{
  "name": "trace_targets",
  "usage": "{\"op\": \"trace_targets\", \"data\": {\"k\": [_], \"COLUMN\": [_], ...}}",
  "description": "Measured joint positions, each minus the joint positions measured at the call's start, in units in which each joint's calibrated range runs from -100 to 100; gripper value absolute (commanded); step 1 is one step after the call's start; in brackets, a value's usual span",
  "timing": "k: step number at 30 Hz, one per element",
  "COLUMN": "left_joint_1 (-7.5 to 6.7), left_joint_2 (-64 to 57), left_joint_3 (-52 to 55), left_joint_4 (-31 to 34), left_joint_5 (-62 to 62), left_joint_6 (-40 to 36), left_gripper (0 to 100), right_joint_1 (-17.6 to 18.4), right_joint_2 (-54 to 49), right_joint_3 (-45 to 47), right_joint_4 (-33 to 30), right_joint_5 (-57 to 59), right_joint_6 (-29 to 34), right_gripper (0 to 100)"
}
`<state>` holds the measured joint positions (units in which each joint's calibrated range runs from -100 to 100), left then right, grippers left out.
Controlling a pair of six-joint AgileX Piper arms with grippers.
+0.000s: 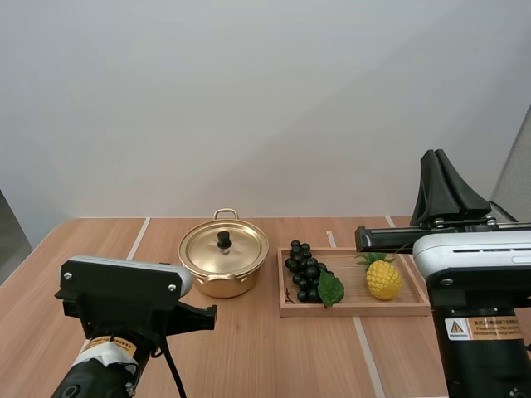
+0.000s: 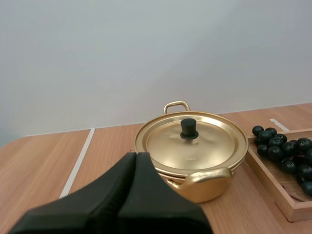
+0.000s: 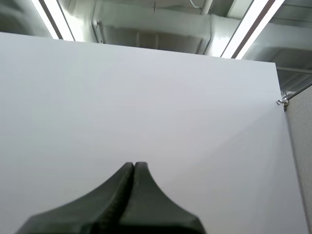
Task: Open the pot, put the pineapple inside, and close it
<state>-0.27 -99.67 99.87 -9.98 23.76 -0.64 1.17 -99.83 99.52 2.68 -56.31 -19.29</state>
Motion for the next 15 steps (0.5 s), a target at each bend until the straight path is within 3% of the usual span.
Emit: {"op": "trace_targets", "data": {"k": [4, 11, 15], "left_joint_1": [0.00, 0.00, 0.00], "left_joint_2": [0.00, -0.03, -0.15], "left_joint_3": [0.13, 0.13, 0.13], "left_joint_4": [0.00, 0.00, 0.00], "left_joint_5": [-6.17, -36.53, -49.41], "left_joint_6": [0.00, 0.00, 0.10], "left_gripper": [0, 0, 0], "right_joint_1": [0.00, 0.00, 0.00], "right_joint_2": [0.00, 0.14, 1.90], "right_joint_3": [-5.23, -22.02, -29.54], "right_joint_4": [0.56, 0.78, 0.29], "right_joint_5": [10.34, 56.31, 65.52], "right_joint_6": [-1.94, -2.64, -2.77], "right_gripper": [0, 0, 0]}}
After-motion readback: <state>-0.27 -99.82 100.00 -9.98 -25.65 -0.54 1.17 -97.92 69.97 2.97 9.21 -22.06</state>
